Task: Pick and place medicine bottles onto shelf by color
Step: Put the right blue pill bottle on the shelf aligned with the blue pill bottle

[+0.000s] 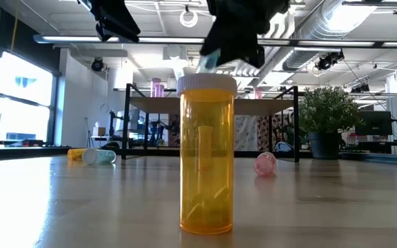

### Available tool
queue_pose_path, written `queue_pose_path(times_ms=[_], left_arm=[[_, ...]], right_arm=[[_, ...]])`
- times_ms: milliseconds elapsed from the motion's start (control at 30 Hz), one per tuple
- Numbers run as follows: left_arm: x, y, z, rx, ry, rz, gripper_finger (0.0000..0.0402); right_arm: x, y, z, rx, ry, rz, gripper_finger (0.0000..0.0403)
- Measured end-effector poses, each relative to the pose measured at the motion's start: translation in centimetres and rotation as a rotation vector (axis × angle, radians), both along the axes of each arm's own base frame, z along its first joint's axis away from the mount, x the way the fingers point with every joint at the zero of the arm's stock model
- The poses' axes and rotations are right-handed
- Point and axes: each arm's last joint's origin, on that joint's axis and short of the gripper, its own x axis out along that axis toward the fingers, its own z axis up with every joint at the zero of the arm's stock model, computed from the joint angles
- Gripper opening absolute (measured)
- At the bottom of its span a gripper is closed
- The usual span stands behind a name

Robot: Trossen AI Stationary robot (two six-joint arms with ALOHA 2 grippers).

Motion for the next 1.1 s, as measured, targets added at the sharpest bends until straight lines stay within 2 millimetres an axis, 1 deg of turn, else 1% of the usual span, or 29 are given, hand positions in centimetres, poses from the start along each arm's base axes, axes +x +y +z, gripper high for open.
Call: queue_pose_path(times_ms=[133,367,433,600,733,833,900,1000,1100], left_arm=[[-0.3,0.6,0.0,0.017,0.005,0.019,0.0133],[-0.6,1.5,0.1,0.025,-0.001,0.061,0.0133],[-0.7,1.7,0.1,0.025,0.000,0.070,0.0133],[-0.9,2.0,0.1,0.024,0.000,0.091,0.0133],[-1.1,2.4,0.1,0.022,0.000,0.111,0.0133],[-1.2,2.6,0.0,0.011,-0.003,0.132,0.0133],[-1.3,2.7,0.0,0.009,0.000,0.138,0.0133],[-1.4,2.7,0.0,0.007,0.000,0.145,0.0133],[-1.4,2.8,0.0,0.008,0.001,0.145,0.0133]], right_arm=[[-0.7,-2.4,2.5,-0.038,-0.093,-0.022,0.0103],[-2.0,-7.1,5.7,-0.171,-0.224,-0.057,0.0103],[-2.3,-8.6,6.6,-0.221,-0.238,-0.068,0.0103],[-2.5,-12.6,9.8,-0.349,-0.255,-0.071,0.0103],[-3.3,-16.0,11.5,-0.404,-0.233,-0.075,0.0103],[-3.9,-18.0,12.2,-0.429,-0.215,-0.071,0.0103],[-4.2,-19.1,11.9,-0.442,-0.164,-0.059,0.0103],[-3.8,-20.2,11.6,-0.468,-0.122,-0.032,0.0103],[-3.1,-20.9,11.3,-0.483,-0.104,0.011,0.0103]])
